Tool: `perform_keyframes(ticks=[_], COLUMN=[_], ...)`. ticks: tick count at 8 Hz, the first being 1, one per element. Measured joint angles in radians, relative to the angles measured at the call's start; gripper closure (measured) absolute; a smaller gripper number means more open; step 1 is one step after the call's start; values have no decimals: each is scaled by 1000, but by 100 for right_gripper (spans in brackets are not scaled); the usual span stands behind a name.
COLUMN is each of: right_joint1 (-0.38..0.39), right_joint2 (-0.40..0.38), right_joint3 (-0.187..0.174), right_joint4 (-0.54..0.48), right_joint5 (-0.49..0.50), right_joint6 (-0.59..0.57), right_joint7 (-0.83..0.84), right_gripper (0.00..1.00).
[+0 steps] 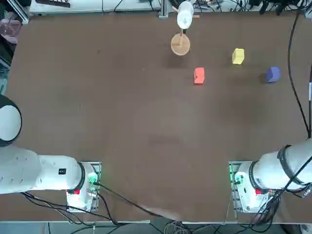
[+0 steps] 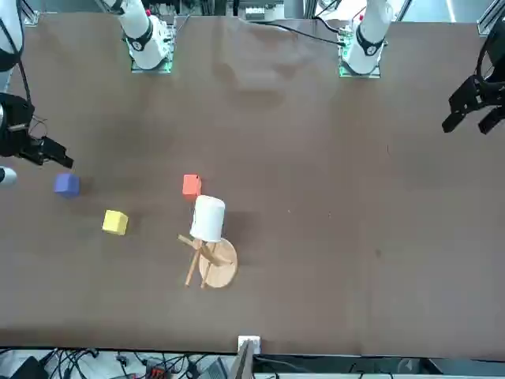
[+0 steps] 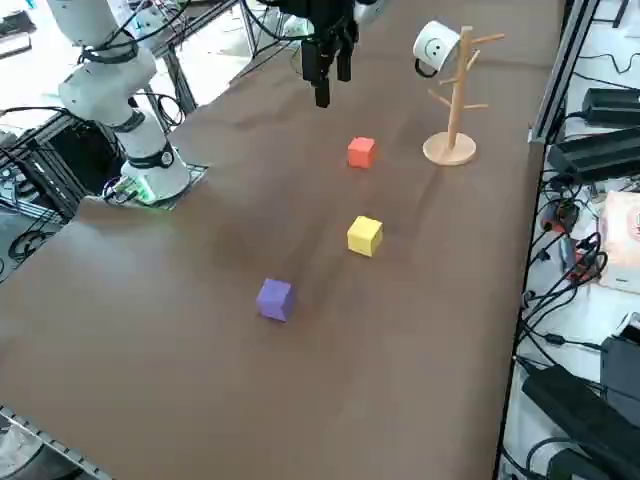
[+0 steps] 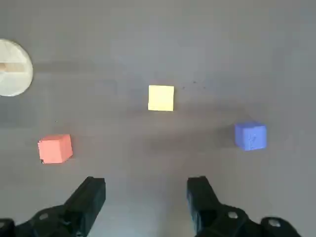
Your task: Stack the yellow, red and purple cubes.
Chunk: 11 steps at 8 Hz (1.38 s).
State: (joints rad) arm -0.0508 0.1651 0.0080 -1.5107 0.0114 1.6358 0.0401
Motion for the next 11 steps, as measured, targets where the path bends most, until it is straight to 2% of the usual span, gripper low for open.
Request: perform_keyframes(ticks=[5, 7, 8, 11], right_joint1=[0, 0, 0, -2], right_joint2=[4, 29, 42, 77], right_joint3=[0, 0, 0, -2], right_joint4=[-3, -42, -77, -257], right_joint5=[-1, -1, -2, -6], right_joint6=[-10, -22, 18, 309], right_joint7=[0, 0, 0, 0], right_gripper=[0, 0, 0, 0])
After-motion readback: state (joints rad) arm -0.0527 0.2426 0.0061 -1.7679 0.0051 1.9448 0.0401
